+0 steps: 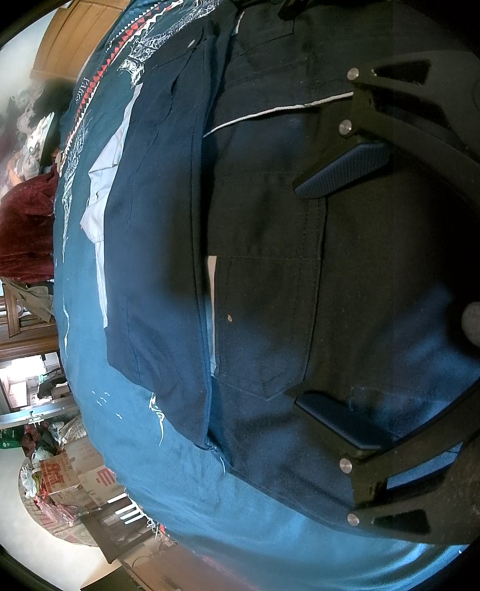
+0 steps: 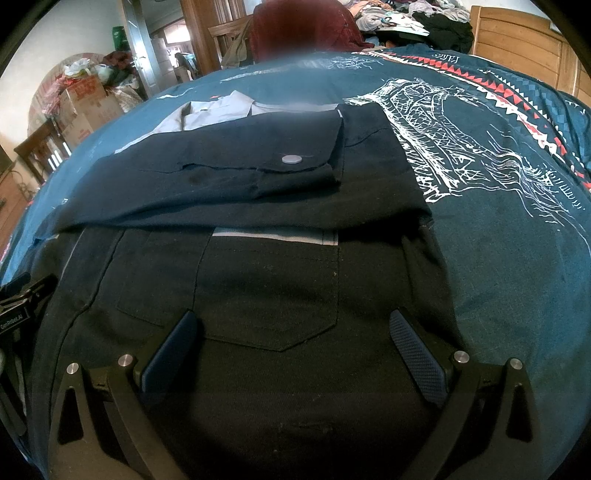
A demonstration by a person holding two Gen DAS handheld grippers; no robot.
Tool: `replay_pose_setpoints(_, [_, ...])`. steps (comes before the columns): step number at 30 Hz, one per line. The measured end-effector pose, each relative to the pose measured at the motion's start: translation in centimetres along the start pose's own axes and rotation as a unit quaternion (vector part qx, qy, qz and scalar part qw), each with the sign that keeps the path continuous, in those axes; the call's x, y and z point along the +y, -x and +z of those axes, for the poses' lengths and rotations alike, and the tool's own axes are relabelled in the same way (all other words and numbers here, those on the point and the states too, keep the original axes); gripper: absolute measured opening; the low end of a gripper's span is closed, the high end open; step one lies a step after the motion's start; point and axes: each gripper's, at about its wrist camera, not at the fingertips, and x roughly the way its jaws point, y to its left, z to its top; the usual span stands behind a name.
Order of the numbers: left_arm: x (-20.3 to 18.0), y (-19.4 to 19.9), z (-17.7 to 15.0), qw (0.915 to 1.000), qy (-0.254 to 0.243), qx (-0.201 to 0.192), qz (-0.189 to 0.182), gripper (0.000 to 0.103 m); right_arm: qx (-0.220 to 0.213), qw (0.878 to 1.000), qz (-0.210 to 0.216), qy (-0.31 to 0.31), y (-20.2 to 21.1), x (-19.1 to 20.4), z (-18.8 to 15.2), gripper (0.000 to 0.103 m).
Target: Fold large clothes
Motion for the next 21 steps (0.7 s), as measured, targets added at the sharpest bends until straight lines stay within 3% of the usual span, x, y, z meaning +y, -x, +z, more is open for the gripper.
replay_pose_setpoints(16, [0.09,-0.11,0.09,1.0,0.0,0.001,0.001,0.103,0.0,1.0,0.001,-0.001,-0.02,0.12,-0.06,0.103])
replay_pose_setpoints(21, [0.46,-0.17,0.57,0.9996,0.001,0.024,-0.012,0.103,0.003,1.0,-0.006,0.003,0.17,0.36,-0.02,0.103])
